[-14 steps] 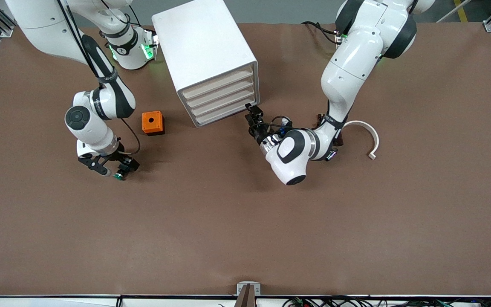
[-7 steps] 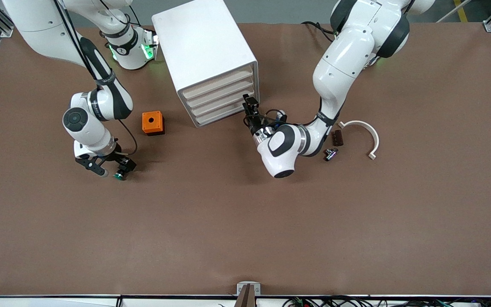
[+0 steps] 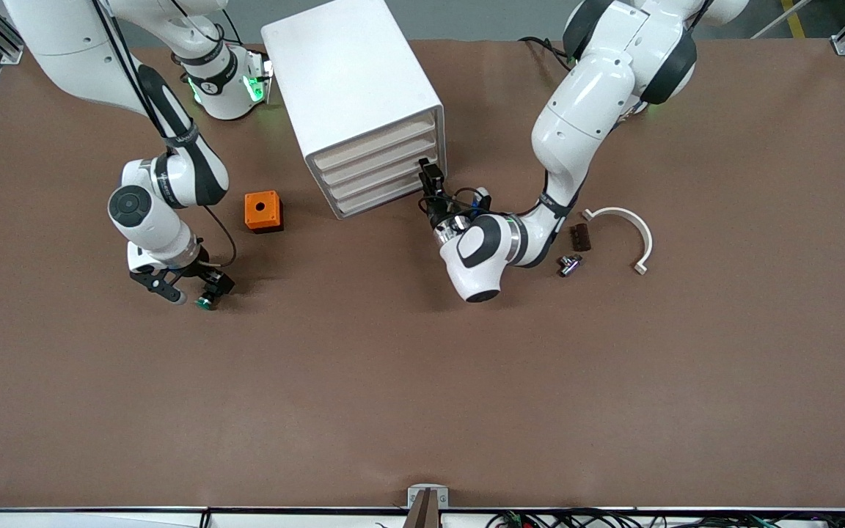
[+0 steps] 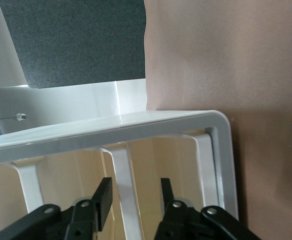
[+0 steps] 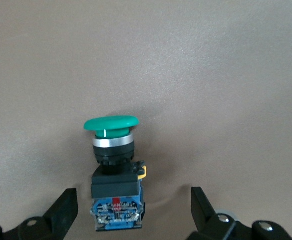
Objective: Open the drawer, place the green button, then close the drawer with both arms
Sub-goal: 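Grasp the green button with the right gripper while the left gripper grips the drawer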
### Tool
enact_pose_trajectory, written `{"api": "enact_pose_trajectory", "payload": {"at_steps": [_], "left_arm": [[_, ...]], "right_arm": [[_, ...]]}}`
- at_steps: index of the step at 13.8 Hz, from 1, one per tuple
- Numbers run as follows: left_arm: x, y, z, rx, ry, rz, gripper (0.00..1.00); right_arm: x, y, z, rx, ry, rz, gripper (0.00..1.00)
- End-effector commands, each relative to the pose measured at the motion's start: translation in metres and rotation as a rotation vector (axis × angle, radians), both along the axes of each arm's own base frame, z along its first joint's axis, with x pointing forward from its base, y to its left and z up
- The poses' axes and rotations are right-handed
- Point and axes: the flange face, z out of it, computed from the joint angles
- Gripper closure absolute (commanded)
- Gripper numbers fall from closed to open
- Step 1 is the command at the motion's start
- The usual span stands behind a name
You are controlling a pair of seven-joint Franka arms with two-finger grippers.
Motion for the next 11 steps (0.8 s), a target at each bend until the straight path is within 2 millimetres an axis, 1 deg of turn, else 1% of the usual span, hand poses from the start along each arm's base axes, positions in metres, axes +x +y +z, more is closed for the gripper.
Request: {"api": "enact_pose_trajectory", "payload": {"at_steps": [1, 3, 4, 5, 6, 7, 8, 10, 11], "left_arm": [[-0.008, -0.012, 0.005, -0.009, 0.033, -0.006, 0.55], [-0.011, -0.014, 0.006, -0.011, 0.037, -0.014, 0.55], [-0.015, -0.017, 0.005, -0.011, 0.039, -0.021, 0.55], [-0.017, -0.018, 0.002, -0.009, 0.041, -0.025, 0.55], [-0.019, -0.019, 0.001, -0.007, 0.045, -0.027, 0.59], [-0.021, -0.020, 0.000, -0.008, 0.045, -0.030, 0.65], [-0.020, -0.019, -0.001, -0.013, 0.047, -0.026, 0.70], [-0.018, -0.018, 0.000, -0.017, 0.051, -0.016, 0.82], [-0.017, -0.018, 0.000, -0.019, 0.052, -0.012, 0.87]], "right_arm": [[-0.001, -0.001, -0.004, -0.007, -0.001, 0.008, 0.07], [0.000, -0.001, -0.002, -0.007, -0.001, 0.000, 0.56], [0.000, -0.001, -0.002, -0.007, 0.002, -0.002, 0.83], [0.001, -0.001, -0.001, -0.007, 0.000, -0.002, 1.00], [0.002, -0.001, 0.000, -0.006, -0.003, -0.008, 1.00], [0.003, -0.001, 0.001, -0.006, -0.005, -0.011, 1.00], [0.004, 0.000, 0.004, -0.006, -0.009, -0.014, 1.00], [0.006, 0.006, 0.009, -0.010, 0.015, -0.046, 1.00], [0.007, 0.014, 0.012, -0.013, 0.032, -0.067, 1.00]]}}
